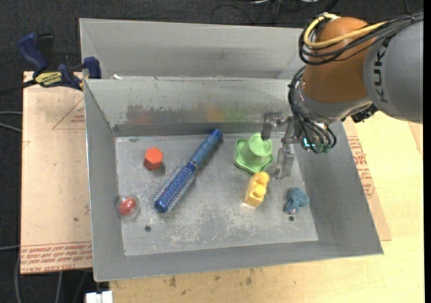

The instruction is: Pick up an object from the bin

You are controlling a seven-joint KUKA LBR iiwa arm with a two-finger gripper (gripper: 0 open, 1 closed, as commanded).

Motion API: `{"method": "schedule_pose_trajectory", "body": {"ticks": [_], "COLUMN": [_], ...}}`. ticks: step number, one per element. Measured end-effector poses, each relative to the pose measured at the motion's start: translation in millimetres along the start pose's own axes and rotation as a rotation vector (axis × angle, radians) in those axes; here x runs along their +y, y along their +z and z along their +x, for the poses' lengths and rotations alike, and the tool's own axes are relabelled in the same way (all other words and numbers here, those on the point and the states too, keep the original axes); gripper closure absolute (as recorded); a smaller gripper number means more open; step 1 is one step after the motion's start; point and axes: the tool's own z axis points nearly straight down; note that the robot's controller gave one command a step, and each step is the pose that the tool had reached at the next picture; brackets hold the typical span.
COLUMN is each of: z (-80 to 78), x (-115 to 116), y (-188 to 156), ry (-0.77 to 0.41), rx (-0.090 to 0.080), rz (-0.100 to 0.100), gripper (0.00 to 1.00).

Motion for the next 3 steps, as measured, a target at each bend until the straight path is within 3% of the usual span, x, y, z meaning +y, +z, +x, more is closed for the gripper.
{"method": "schedule_pose_trajectory", "body": {"ticks": [1,2,3], "z": [12.2,33.6,31.1], "x": [-9.5,-3.5,5.5], "y": [66.5,73.1,73.9], "ry": [-0.102,-0.213,-0.317], "rx": [-0.033,-0.041,-0.049], "rz": [0.003,0.005,0.003], "gripper": [0.00,0.00,0.00]}}
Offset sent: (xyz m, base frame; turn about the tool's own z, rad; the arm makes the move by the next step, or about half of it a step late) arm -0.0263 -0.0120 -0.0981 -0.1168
